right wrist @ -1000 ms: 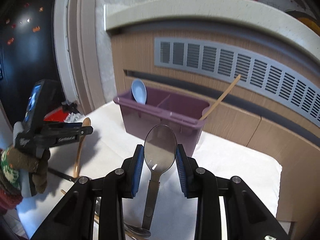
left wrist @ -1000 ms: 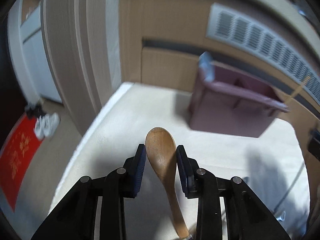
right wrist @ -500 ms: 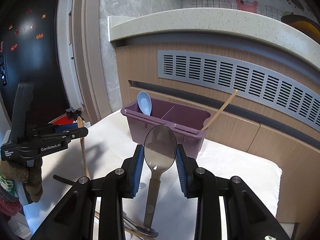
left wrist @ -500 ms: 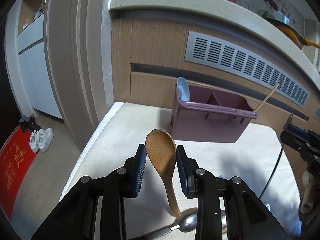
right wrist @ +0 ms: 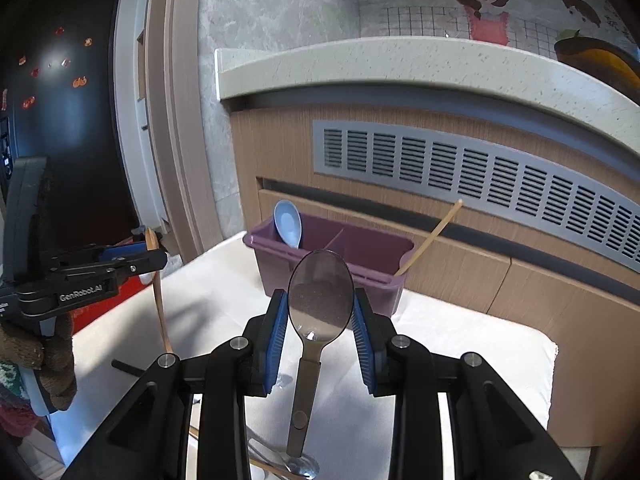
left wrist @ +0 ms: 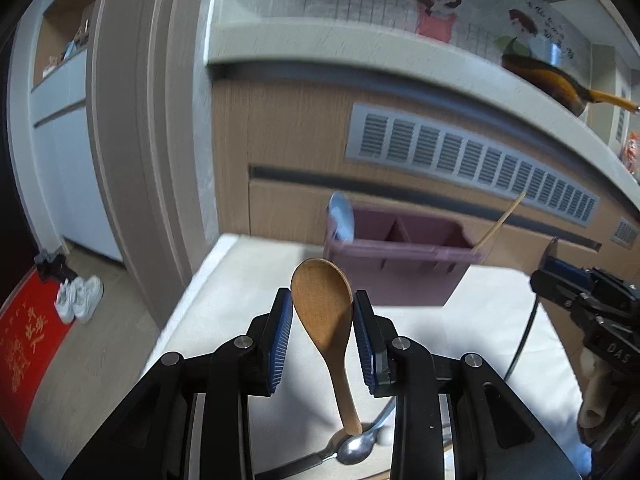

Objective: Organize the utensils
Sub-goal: 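Lift both spoons and drop them into the purple caddy, opening both tools, then move both tools back over the remaining utensils, left tool toward a metal spoon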

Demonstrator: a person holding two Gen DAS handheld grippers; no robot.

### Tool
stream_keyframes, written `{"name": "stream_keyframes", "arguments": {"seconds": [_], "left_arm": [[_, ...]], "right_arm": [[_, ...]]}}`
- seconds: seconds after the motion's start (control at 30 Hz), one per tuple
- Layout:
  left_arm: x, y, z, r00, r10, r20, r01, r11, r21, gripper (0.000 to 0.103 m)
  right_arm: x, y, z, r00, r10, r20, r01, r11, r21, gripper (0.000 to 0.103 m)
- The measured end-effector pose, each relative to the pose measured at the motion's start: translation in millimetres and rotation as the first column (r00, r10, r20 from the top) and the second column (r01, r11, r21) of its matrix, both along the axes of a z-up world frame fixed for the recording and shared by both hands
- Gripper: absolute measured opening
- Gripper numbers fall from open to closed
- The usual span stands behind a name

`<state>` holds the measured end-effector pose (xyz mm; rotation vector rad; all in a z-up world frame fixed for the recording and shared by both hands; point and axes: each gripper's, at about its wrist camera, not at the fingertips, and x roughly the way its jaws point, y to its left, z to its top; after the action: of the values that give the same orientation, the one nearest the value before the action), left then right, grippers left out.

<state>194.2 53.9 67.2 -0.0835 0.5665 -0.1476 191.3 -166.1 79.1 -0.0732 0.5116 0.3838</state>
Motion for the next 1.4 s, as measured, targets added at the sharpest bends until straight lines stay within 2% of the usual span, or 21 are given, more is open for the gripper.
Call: {"name": "stream_keyframes", "arguments": {"seconds": [0.1, 0.2, 0.27, 0.33, 0.43, 0.53, 0.63, 0.8, 0.9, 1.0, 1.07, 1.1, 1.2, 1.4], "left_arm": [[-2, -7, 44, 0.995, -0.034, 0.097, 0.036, 0.999, -0.014, 0.031], [6, -15, 97, 0.975, -0.076, 0.211, 0.084, 0.996, -0.031, 0.031], [16, -19, 122, 0.959, -0.094, 0.267, 0.111, 0.993, -0.049, 0.032], [31, -24, 134, 0.941, -0.096, 0.325, 0.116, 0.992, -0.043, 0.032], [64, -26, 124, 0.936, -0.113, 0.334, 0.138, 0.989, -0.051, 0.032], [102, -20, 95, 0.951, -0.116, 0.288, 0.146, 0.985, -0.088, 0.032], [129, -23, 69, 0.959, -0.115, 0.258, 0.143, 0.985, -0.093, 0.032], [158, -26, 34, 0.971, -0.111, 0.212, 0.133, 0.987, -0.093, 0.032], [167, -29, 21, 0.976, -0.109, 0.186, 0.127, 0.988, -0.088, 0.032], [177, -31, 4, 0.985, -0.128, 0.113, 0.139, 0.986, -0.097, 0.034], [180, -31, -3, 0.987, -0.145, 0.072, 0.152, 0.982, -0.11, 0.051], [180, -31, -6, 0.988, -0.145, 0.062, 0.151, 0.982, -0.113, 0.055], [171, -30, -6, 0.989, -0.139, 0.055, 0.145, 0.983, -0.113, 0.057], [121, -13, 8, 0.993, -0.107, 0.039, 0.11, 0.99, -0.089, 0.058]], "right_arm": [[-3, -4, 24, 0.997, -0.009, 0.07, 0.009, 1.0, 0.013, 0.029], [-1, -11, 76, 0.978, -0.047, 0.205, 0.036, 0.998, 0.055, 0.029], [7, -13, 115, 0.947, -0.087, 0.308, 0.062, 0.994, 0.09, 0.029], [19, -13, 131, 0.927, -0.113, 0.357, 0.078, 0.991, 0.109, 0.03], [50, -10, 131, 0.923, -0.148, 0.356, 0.113, 0.987, 0.118, 0.03], [76, -10, 111, 0.927, -0.193, 0.32, 0.156, 0.978, 0.138, 0.03], [94, -7, 83, 0.93, -0.229, 0.288, 0.195, 0.971, 0.141, 0.03], [116, 12, 46, 0.934, -0.227, 0.274, 0.227, 0.973, 0.031, 0.03], [123, 16, 28, 0.949, -0.213, 0.233, 0.218, 0.976, 0.003, 0.03], [129, 15, 10, 0.976, -0.161, 0.146, 0.163, 0.987, -0.003, 0.031], [130, 13, -2, 0.995, -0.091, 0.05, 0.091, 0.996, 0.014, 0.031], [131, 12, -6, 0.997, -0.077, 0.014, 0.077, 0.997, 0.011, 0.031], [125, 9, -12, 0.996, -0.084, -0.018, 0.084, 0.996, -0.014, 0.031], [71, -2, 10, 0.997, -0.067, 0.049, 0.069, 0.996, -0.047, 0.031]]}}
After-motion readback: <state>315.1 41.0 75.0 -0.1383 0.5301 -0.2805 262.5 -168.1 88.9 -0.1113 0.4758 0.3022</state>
